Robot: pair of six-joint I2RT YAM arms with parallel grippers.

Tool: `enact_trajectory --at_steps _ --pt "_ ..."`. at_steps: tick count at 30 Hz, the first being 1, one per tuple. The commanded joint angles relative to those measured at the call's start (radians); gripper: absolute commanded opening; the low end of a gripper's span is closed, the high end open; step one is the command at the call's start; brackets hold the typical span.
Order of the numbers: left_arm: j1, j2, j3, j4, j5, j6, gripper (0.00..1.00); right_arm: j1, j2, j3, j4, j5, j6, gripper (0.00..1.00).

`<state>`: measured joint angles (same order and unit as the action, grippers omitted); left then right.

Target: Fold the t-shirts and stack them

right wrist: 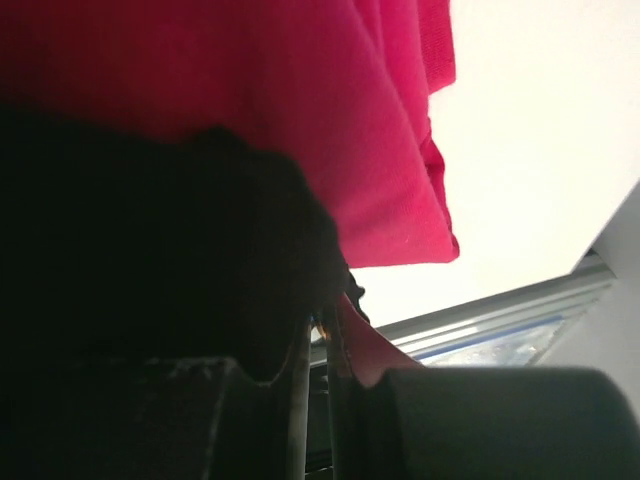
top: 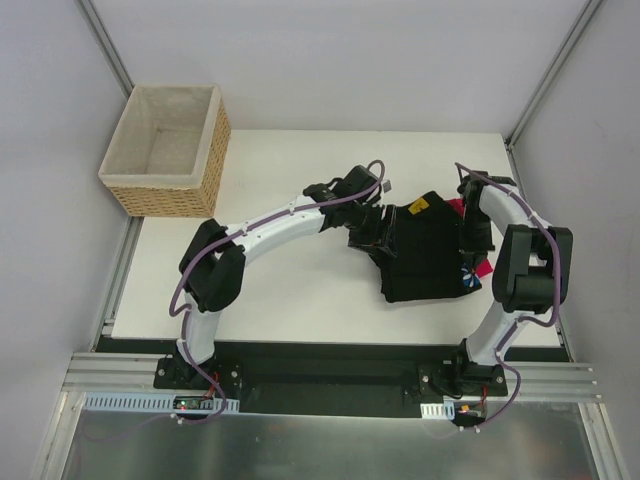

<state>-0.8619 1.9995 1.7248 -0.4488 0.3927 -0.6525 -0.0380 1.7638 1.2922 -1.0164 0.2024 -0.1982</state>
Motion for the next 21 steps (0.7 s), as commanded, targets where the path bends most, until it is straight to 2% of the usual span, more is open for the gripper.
enact_trajectory --at_steps 1,5,15,17,21 --pt "0.050 -0.088 -0.074 -0.033 0.000 0.017 0.65 -0.019 0.034 0.032 -0.010 0.176 0.040 0.13" --pt "0.073 -0.145 -0.122 -0.036 -0.014 0.028 0.66 -0.020 0.011 0.062 -0.021 0.186 0.062 0.16" --pt "0.075 -0.143 -0.140 -0.042 -0.008 0.042 0.65 -0.020 -0.230 0.196 -0.011 0.118 0.088 0.26" --pt "0.077 -0.143 -0.137 -0.042 -0.006 0.047 0.65 -0.020 -0.233 0.214 0.005 0.109 0.086 0.29" --pt "0.080 -0.146 -0.131 -0.048 -0.006 0.059 0.65 -0.020 -0.136 0.249 0.009 0.101 0.100 0.29"
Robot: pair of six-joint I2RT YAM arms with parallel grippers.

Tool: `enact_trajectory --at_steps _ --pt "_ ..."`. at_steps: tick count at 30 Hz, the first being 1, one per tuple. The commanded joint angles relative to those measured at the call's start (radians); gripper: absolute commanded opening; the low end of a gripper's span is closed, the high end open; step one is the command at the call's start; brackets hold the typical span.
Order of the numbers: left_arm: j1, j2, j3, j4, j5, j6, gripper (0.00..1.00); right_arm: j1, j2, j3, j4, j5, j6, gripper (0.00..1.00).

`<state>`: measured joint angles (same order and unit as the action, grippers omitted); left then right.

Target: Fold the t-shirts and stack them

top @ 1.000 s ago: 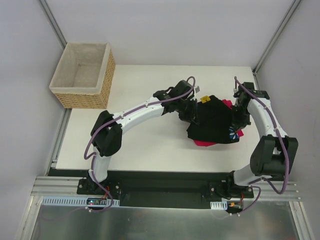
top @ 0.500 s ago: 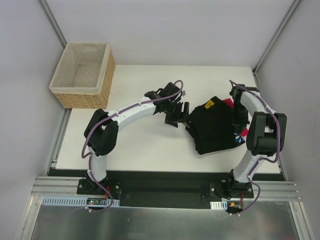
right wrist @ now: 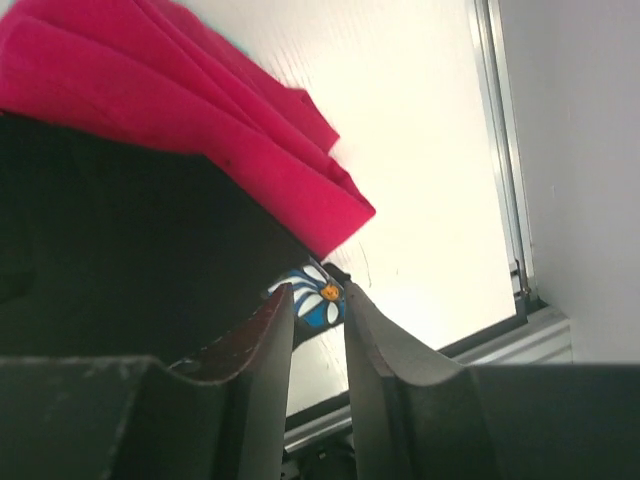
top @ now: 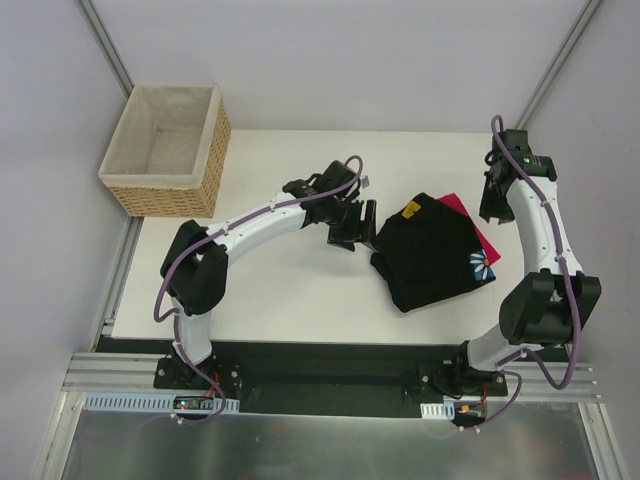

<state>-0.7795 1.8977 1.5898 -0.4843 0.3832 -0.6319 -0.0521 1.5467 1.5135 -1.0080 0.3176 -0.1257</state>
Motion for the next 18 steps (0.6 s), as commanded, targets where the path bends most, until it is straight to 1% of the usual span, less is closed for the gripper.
enact_trajectory --at_steps 1,4,6,9,10,13,15,18 --pt "-0.001 -0.049 0.001 -0.016 0.002 0.040 0.65 -0.006 0.098 0.028 0.011 -0.028 0.032 0.29" --pt "0.003 -0.058 -0.014 -0.020 -0.006 0.050 0.65 -0.008 0.188 0.051 0.035 -0.040 0.035 0.27" --pt "0.009 -0.066 -0.031 -0.027 -0.009 0.051 0.65 -0.008 0.260 0.102 0.036 -0.040 0.034 0.25" --pt "0.028 -0.080 -0.051 -0.037 -0.014 0.052 0.64 -0.009 0.346 0.174 0.040 -0.002 0.021 0.23" --pt "0.037 -0.087 -0.056 -0.039 -0.020 0.052 0.63 -0.017 0.364 0.198 0.037 0.035 0.018 0.23" --pt "0.049 -0.107 -0.068 -0.042 -0.029 0.061 0.63 -0.055 0.452 0.299 0.019 0.074 0.015 0.22" --pt "0.055 -0.112 -0.067 -0.045 -0.029 0.070 0.63 -0.074 0.477 0.365 0.000 0.071 0.011 0.22" --pt "0.074 -0.109 -0.064 -0.053 -0.020 0.078 0.63 -0.104 0.492 0.393 0.006 0.064 -0.011 0.22"
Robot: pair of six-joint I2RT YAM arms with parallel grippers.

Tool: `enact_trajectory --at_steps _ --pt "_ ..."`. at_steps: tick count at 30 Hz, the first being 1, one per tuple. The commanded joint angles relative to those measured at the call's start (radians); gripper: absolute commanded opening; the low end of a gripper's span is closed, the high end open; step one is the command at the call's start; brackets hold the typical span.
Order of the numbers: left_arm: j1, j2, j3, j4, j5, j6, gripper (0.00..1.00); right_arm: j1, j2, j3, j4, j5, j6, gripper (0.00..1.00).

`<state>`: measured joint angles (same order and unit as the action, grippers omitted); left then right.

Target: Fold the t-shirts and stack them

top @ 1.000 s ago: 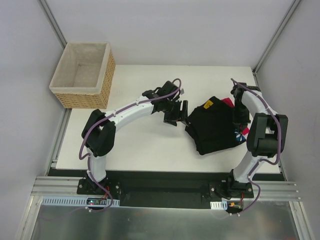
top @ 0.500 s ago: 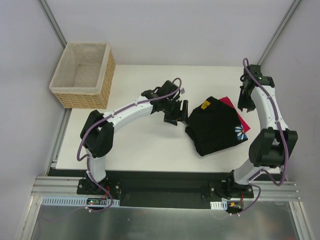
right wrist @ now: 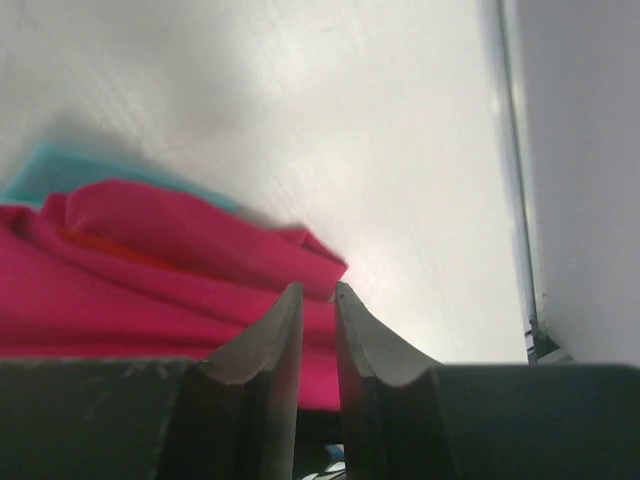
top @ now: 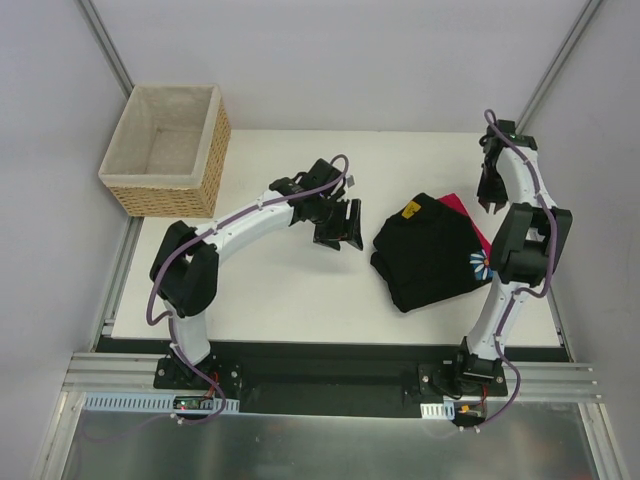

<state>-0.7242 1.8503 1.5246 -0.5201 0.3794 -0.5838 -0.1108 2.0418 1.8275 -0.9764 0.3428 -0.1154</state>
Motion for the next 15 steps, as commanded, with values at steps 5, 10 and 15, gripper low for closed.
enact_trajectory --at_steps 5,10,15 --pt "0.037 -0.037 0.020 -0.027 0.004 0.036 0.63 -0.092 0.069 0.118 -0.011 -0.010 -0.058 0.15" --pt "0.043 -0.034 0.028 -0.040 0.013 0.038 0.62 -0.104 0.146 0.157 -0.028 -0.080 -0.075 0.02" --pt "0.058 -0.036 0.032 -0.046 0.016 0.039 0.62 -0.105 0.199 0.179 -0.031 -0.166 -0.078 0.01"
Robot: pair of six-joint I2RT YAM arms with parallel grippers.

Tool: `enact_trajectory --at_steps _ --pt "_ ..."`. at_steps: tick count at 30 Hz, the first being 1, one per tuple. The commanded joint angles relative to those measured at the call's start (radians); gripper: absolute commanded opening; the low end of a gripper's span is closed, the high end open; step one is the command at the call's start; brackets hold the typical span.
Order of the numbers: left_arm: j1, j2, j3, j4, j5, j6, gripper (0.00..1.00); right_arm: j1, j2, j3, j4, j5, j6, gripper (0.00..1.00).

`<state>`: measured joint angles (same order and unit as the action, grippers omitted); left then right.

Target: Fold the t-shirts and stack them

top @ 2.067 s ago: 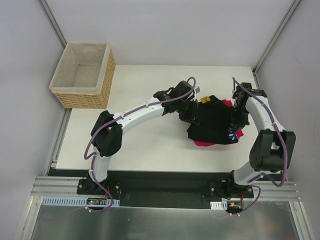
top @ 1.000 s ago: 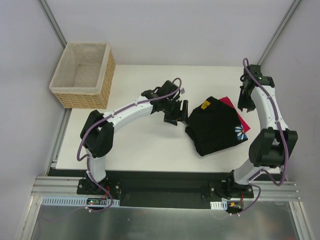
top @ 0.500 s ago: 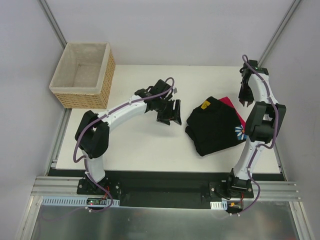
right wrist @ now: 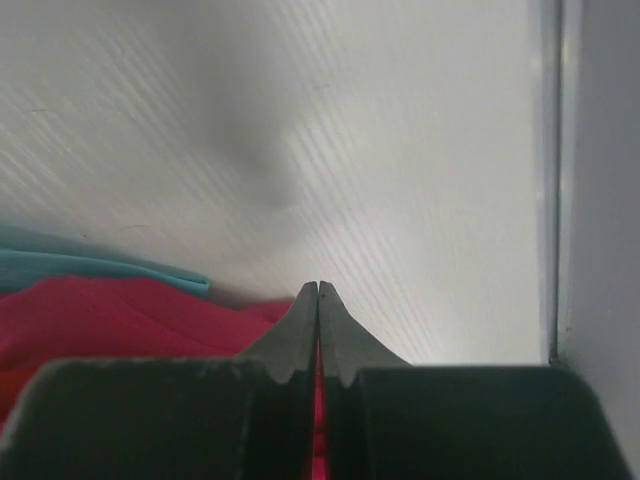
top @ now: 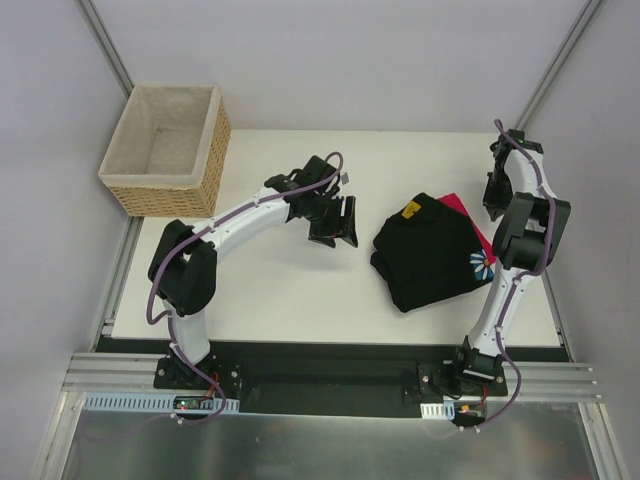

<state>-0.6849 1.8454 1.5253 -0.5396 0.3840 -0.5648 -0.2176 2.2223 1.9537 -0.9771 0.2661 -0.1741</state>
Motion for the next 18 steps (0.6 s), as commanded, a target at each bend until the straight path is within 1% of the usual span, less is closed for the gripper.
enact_trajectory --at_steps 1,8,18 --pt "0.022 -0.032 0.033 -0.026 0.012 0.020 0.62 0.001 0.026 0.054 -0.032 -0.103 -0.019 0.01" --pt "0.044 -0.054 0.019 -0.037 0.001 0.026 0.62 0.001 0.074 0.065 -0.080 -0.208 0.004 0.01" --pt "0.070 -0.116 0.004 -0.051 -0.025 0.026 0.61 0.014 0.013 -0.061 -0.127 -0.257 0.015 0.01"
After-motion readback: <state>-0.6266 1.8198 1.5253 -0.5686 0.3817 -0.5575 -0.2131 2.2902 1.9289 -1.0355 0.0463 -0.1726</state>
